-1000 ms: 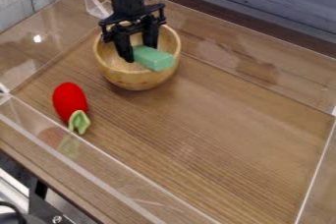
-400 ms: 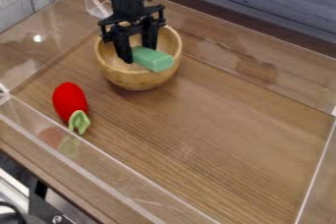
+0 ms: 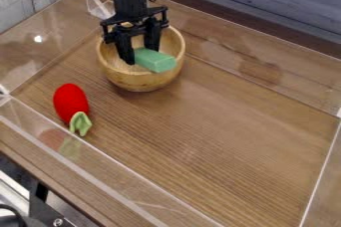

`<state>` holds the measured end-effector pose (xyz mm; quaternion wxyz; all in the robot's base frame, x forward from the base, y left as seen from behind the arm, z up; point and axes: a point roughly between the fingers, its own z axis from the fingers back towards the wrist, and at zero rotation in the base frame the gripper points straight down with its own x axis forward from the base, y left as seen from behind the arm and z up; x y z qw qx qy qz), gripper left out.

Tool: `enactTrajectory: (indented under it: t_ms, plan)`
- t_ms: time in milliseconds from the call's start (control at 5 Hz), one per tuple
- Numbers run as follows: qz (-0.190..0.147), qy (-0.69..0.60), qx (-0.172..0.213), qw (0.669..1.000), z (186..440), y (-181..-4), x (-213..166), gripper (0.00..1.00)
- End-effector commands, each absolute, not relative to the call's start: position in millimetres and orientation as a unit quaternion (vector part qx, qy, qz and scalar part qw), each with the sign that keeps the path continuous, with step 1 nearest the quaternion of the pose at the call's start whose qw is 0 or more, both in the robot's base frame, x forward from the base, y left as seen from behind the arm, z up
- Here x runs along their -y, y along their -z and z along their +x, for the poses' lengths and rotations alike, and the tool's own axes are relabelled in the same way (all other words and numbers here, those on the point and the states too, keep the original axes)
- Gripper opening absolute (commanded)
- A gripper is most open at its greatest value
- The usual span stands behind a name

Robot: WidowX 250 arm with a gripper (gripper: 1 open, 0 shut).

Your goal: Put the green block in the brown bowl

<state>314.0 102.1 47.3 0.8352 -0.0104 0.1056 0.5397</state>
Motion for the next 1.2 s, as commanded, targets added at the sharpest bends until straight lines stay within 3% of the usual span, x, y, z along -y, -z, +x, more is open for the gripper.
enactTrajectory:
  t_ms: [0,800,1000]
  plan:
    - [-0.013,-0.532,-0.082,0.843,324.6,-61.9,-102.1,0.0]
    - [-0.003,-0.522,-0.094,0.848,324.1,-59.8,-99.1,0.0]
    - [-0.003,-0.519,-0.097,0.849,325.4,-63.4,-97.2,1.0]
